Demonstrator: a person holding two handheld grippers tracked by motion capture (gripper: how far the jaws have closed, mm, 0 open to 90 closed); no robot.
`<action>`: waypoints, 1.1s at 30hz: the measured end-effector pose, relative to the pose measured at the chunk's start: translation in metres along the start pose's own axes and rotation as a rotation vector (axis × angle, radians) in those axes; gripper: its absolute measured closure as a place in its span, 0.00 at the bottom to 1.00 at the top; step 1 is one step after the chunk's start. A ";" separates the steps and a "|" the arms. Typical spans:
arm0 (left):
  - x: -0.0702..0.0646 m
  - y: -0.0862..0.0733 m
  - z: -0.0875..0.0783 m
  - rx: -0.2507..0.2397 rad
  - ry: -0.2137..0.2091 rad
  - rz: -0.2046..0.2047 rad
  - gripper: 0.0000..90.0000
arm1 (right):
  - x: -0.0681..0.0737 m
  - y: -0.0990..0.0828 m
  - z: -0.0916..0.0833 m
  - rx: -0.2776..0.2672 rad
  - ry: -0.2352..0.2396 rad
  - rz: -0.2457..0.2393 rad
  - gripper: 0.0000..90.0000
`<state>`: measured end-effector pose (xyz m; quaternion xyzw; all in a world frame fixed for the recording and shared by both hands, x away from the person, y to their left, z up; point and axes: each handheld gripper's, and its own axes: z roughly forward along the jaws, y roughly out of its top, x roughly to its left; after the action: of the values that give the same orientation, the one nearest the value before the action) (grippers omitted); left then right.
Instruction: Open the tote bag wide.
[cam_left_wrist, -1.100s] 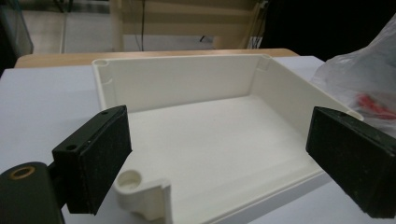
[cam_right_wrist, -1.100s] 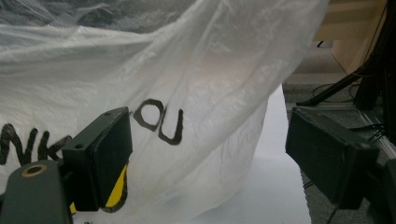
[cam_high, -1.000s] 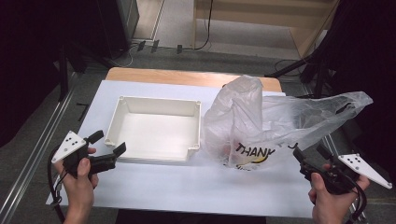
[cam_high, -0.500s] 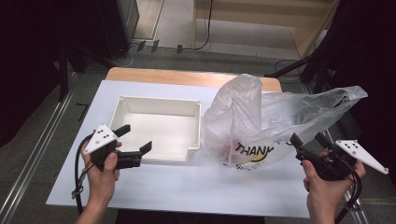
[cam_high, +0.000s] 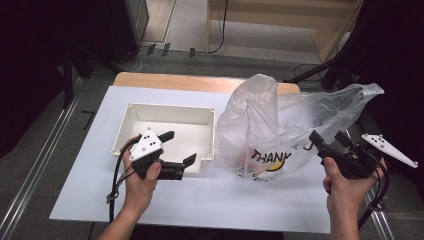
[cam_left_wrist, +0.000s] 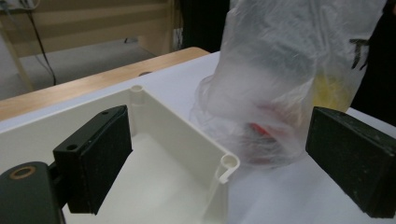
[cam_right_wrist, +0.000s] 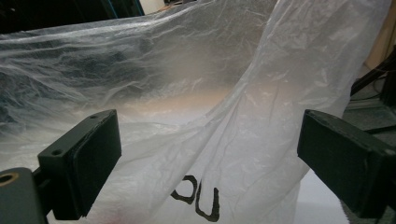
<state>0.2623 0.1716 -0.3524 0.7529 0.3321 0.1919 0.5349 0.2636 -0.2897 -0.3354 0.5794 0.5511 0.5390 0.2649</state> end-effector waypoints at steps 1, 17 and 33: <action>-0.003 0.004 0.003 -0.006 -0.009 0.003 0.08 | 0.000 0.000 0.000 0.000 0.000 0.000 0.07; -0.028 0.058 0.048 -0.017 -0.071 0.045 0.08 | 0.005 0.017 0.021 0.006 -0.060 0.040 0.08; -0.008 0.038 0.089 0.143 -0.136 -0.044 1.00 | 0.002 0.012 0.049 0.095 -0.032 -0.005 0.58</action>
<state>0.3248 0.0977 -0.3482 0.7929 0.3244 0.1043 0.5052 0.3123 -0.2773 -0.3374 0.5985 0.5732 0.5020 0.2475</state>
